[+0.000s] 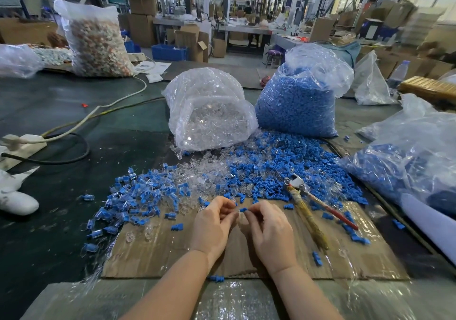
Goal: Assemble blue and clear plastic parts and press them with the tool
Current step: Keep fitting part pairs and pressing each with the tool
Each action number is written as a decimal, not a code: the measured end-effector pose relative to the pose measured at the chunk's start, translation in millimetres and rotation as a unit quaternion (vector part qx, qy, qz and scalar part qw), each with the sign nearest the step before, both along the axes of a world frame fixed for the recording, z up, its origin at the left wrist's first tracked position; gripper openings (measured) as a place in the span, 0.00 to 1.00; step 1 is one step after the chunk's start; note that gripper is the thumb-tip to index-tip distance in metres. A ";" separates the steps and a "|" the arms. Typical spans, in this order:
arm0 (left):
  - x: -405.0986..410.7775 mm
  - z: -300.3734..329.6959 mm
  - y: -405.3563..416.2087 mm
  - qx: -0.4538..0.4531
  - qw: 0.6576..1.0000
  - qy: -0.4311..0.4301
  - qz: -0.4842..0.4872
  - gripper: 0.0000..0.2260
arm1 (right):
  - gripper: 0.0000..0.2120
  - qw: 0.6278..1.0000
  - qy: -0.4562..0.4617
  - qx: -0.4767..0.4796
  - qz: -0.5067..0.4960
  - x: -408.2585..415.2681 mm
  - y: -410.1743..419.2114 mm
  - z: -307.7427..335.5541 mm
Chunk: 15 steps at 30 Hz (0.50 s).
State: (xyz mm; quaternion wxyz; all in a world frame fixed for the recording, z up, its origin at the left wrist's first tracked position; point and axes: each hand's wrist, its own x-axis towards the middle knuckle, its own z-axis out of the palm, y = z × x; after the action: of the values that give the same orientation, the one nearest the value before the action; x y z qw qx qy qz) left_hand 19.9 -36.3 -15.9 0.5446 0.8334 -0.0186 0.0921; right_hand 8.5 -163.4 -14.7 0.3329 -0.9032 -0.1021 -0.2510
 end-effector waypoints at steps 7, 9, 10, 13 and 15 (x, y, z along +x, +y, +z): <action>1.2 -0.7 2.1 -0.003 1.000 0.010 -0.008 0.06 | 0.06 1.000 -0.003 -0.028 -0.005 0.9 0.1 -2.3; 1.5 -0.3 2.3 -0.010 1.000 0.013 -0.010 0.06 | 0.08 0.998 -0.014 -0.053 -0.009 0.9 1.5 -2.4; 1.4 0.1 2.4 -0.016 1.000 0.015 -0.012 0.07 | 0.09 0.998 -0.019 -0.067 -0.011 0.9 2.5 -2.3; 1.1 0.6 2.8 -0.034 0.999 0.026 -0.026 0.08 | 0.12 0.995 -0.031 -0.094 -0.016 1.9 3.2 -4.2; 1.0 0.7 3.2 -0.037 0.998 0.038 -0.034 0.08 | 0.12 0.995 -0.032 -0.096 -0.020 2.8 2.5 -5.7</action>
State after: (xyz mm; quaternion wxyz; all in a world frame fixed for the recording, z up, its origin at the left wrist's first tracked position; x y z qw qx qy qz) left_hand 20.8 -33.1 -15.2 0.5786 0.8142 -0.0230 0.0424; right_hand 11.3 -160.9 -20.4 0.2363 -0.9242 -0.1181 -0.2758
